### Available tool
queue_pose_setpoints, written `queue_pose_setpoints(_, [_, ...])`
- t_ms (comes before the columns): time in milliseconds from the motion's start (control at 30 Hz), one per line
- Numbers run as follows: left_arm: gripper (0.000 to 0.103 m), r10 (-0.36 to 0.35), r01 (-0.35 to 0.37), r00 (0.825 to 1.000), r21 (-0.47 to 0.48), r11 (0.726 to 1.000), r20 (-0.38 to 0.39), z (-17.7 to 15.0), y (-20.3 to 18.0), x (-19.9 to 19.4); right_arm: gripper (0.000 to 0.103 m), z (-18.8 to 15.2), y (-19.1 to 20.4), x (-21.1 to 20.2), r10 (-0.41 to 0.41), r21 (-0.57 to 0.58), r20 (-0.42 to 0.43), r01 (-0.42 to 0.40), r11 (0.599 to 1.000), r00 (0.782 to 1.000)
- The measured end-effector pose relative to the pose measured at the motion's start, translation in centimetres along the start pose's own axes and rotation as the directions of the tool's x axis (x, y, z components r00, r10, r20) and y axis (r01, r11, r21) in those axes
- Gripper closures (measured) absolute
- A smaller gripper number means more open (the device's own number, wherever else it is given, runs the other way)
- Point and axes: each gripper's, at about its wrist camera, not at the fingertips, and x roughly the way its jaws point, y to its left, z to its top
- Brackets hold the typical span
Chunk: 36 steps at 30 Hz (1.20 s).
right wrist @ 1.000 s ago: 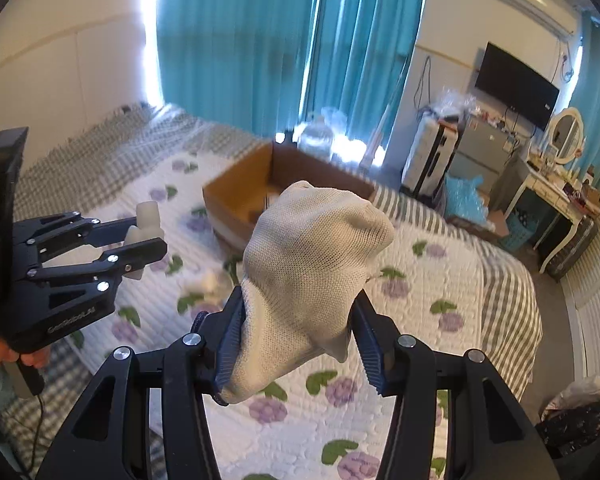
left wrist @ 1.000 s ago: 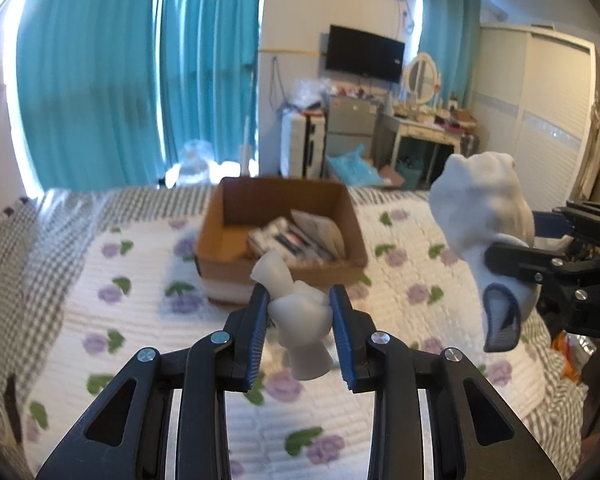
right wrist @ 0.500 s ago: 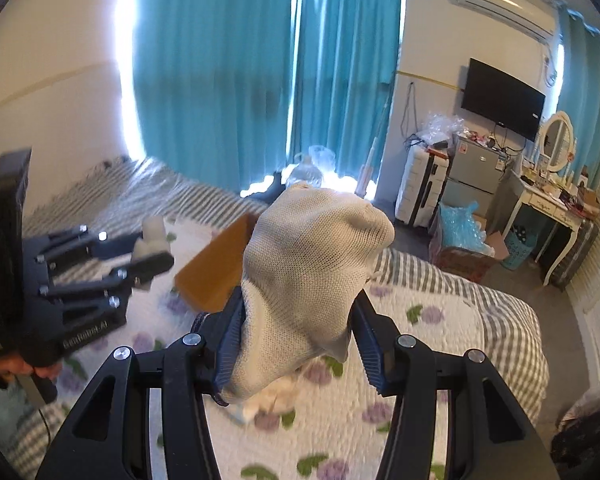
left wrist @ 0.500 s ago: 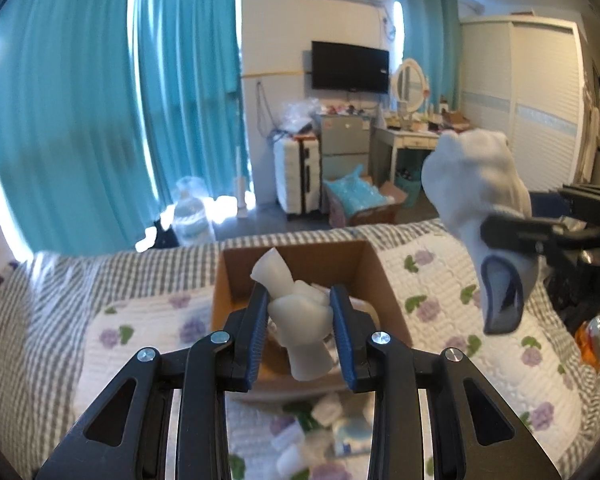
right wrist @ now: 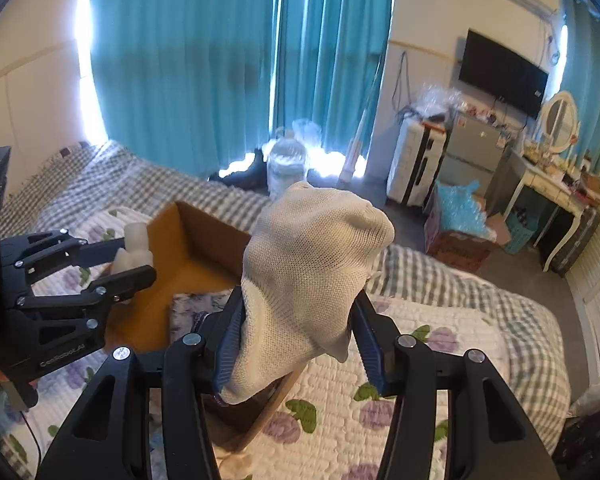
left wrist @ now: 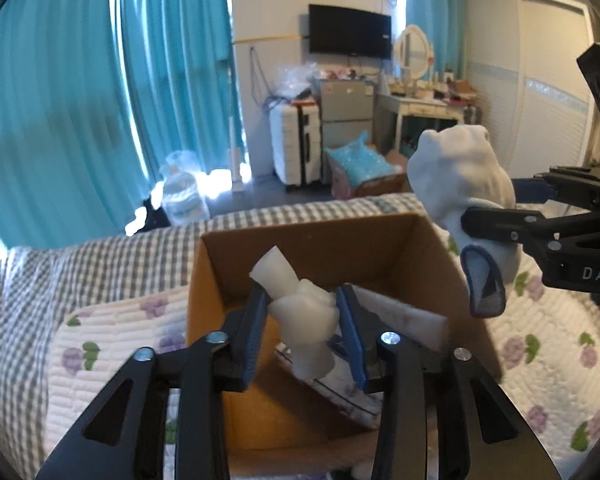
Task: Organize soft objects
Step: 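Carry both items over the box and release them inside, then grasp the white sock bundle with the left gripper while the right grasps the blue tissue packet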
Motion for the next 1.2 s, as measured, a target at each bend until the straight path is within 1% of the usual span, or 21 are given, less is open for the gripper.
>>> queue_pose_setpoints(33, [0.056,0.006,-0.006,1.0,0.0,1.0,0.003,0.0,0.1,0.4,0.052,0.1,-0.2,0.9,0.004,-0.003,-0.012,-0.004,1.0,1.0])
queue_pose_setpoints(67, [0.044,0.009,-0.009,1.0,-0.001,1.0,0.006,-0.1,0.2,0.5,0.052,0.0,-0.2,1.6,0.003,-0.008,-0.018,-0.003,1.0,1.0])
queue_pose_setpoints(100, [0.037,0.015,-0.015,1.0,-0.005,1.0,0.013,-0.1,0.3,0.6,0.052,0.0,-0.2,2.4,-0.002,-0.014,-0.024,0.001,1.0,1.0])
queue_pose_setpoints(133, [0.027,0.02,-0.019,1.0,-0.011,1.0,0.024,-0.2,0.5,0.6,0.052,-0.1,-0.2,3.0,0.0,-0.018,-0.031,0.0,1.0,1.0])
queue_pose_setpoints(200, [0.026,0.014,-0.013,0.999,-0.014,1.0,0.049,-0.3,0.7,0.2,0.052,-0.2,0.0,4.1,0.008,-0.024,-0.038,-0.008,1.0,0.999])
queue_pose_setpoints(300, [0.026,0.025,-0.024,0.998,-0.01,1.0,0.052,-0.1,1.1,0.0,0.048,-0.5,0.5,5.3,0.019,-0.026,-0.046,-0.02,0.999,0.999])
queue_pose_setpoints(333, [0.026,0.027,-0.026,0.998,-0.009,1.0,0.056,0.0,1.1,-0.2,0.039,-0.6,0.7,5.6,0.023,-0.025,-0.045,-0.024,0.999,0.999])
queue_pose_setpoints(367, [0.026,0.028,-0.028,0.998,-0.005,1.0,0.058,0.0,1.2,-0.5,0.025,-0.5,0.9,5.8,0.026,-0.02,-0.042,-0.027,0.999,0.999])
queue_pose_setpoints(400, [0.026,0.031,-0.031,0.998,-0.002,1.0,0.062,0.0,1.3,-1.1,0.021,-0.5,1.1,5.9,0.033,-0.013,-0.034,-0.033,0.999,0.999])
queue_pose_setpoints(467, [0.026,0.03,-0.029,0.997,-0.007,1.0,0.066,0.0,1.4,-2.1,0.019,-0.5,1.2,5.5,0.027,0.009,0.003,-0.027,1.0,1.0])
queue_pose_setpoints(533, [0.025,0.027,-0.025,0.997,-0.02,0.999,0.074,-0.1,1.5,-3.6,0.019,-0.1,1.2,4.3,0.014,0.03,0.041,-0.015,0.999,0.999])
queue_pose_setpoints(600, [0.021,0.026,-0.024,0.996,-0.027,0.999,0.082,-0.1,1.5,-5.1,0.019,0.1,1.1,2.7,0.007,0.048,0.067,-0.011,0.999,0.998])
queue_pose_setpoints(667, [0.011,0.034,-0.031,0.994,-0.034,0.999,0.104,-0.2,1.5,-7.1,0.018,0.3,1.1,0.6,-0.012,0.053,0.087,0.007,0.999,0.996])
queue_pose_setpoints(733, [0.011,0.044,-0.038,0.99,-0.042,0.998,0.136,-0.3,1.2,-9.6,0.016,0.6,1.5,-2.2,-0.034,0.047,0.111,0.028,0.999,0.993])
queue_pose_setpoints(833, [0.011,0.04,-0.033,0.988,-0.048,0.998,0.15,-0.1,1.0,-13.3,0.015,0.8,2.4,-6.5,-0.069,0.044,0.134,0.064,0.997,0.989])
queue_pose_setpoints(933, [0.011,0.056,-0.051,0.98,-0.033,0.998,0.189,0.0,0.9,-16.8,0.015,0.8,3.6,-10.8,-0.063,0.052,0.131,0.056,0.997,0.989])
queue_pose_setpoints(967, [0.009,0.062,-0.058,0.977,-0.027,0.998,0.202,-0.2,0.9,-17.7,0.013,0.7,4.0,-11.9,-0.063,0.056,0.128,0.057,0.997,0.99])
queue_pose_setpoints(1000, [0.006,0.064,-0.06,0.975,-0.024,0.998,0.211,-0.2,0.9,-18.4,0.01,0.6,4.4,-13.4,-0.068,0.056,0.131,0.061,0.997,0.989])
queue_pose_setpoints(1033, [0.0,0.066,-0.063,0.972,-0.023,0.998,0.224,-0.4,0.8,-19.4,0.005,0.4,4.9,-14.8,-0.08,0.053,0.139,0.073,0.996,0.987])
queue_pose_setpoints(1100, [0.0,0.065,-0.059,0.966,-0.028,0.998,0.25,-1.1,0.6,-20.8,0.001,0.0,5.7,-17.2,-0.106,0.048,0.155,0.1,0.994,0.982])
queue_pose_setpoints(1200, [0.0,0.062,-0.052,0.965,-0.047,0.998,0.254,-2.3,0.6,-21.4,0.0,-1.1,6.5,-19.3,-0.105,0.051,0.159,0.098,0.994,0.982])
